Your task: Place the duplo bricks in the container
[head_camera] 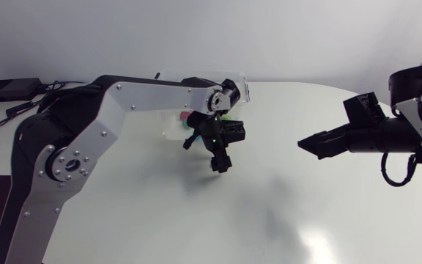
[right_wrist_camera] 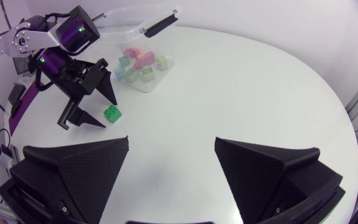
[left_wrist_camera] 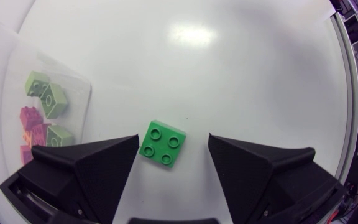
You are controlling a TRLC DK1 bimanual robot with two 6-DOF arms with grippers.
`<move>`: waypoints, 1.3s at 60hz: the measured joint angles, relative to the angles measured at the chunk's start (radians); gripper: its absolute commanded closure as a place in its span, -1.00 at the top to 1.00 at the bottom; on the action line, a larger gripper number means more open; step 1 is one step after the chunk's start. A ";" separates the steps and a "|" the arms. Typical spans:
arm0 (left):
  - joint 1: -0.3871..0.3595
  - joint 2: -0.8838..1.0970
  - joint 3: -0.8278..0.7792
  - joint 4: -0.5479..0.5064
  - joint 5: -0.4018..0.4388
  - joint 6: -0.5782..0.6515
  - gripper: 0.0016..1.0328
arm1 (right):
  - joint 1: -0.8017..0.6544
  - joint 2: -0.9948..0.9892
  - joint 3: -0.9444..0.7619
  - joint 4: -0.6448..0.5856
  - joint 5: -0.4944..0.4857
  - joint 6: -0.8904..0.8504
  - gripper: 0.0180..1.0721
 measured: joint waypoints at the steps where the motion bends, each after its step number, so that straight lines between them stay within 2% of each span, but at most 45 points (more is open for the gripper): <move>1: 0.000 0.000 -0.003 0.002 -0.006 0.003 0.50 | -0.002 0.000 -0.001 0.000 0.000 0.000 0.90; 7: 0.000 0.000 -0.009 0.006 -0.029 0.014 0.48 | -0.010 0.000 -0.003 0.000 -0.004 -0.003 0.90; 22: -0.002 0.000 -0.009 0.006 -0.036 0.029 0.15 | -0.023 0.000 -0.003 0.000 -0.019 -0.008 0.90; 31: -0.015 0.000 -0.009 0.005 -0.036 0.029 0.03 | -0.025 0.000 -0.003 0.000 -0.020 -0.011 0.90; 41: -0.032 0.000 -0.009 0.001 -0.036 0.032 -0.42 | -0.037 0.000 -0.003 0.000 -0.023 -0.012 0.90; 45: -0.036 0.000 -0.012 -0.001 -0.036 0.032 -0.53 | -0.040 -0.001 -0.003 0.000 -0.023 -0.016 0.90; 52: -0.037 -0.003 -0.021 0.002 -0.036 0.032 -0.56 | -0.044 -0.002 -0.003 0.000 -0.026 -0.026 0.90; 56: -0.039 -0.013 -0.039 0.010 -0.036 0.032 -0.69 | -0.044 -0.005 -0.006 0.000 -0.026 -0.026 0.90; 78: -0.052 -0.141 -0.117 -0.034 -0.008 0.023 -0.72 | -0.044 -0.026 -0.013 -0.005 -0.029 -0.027 0.90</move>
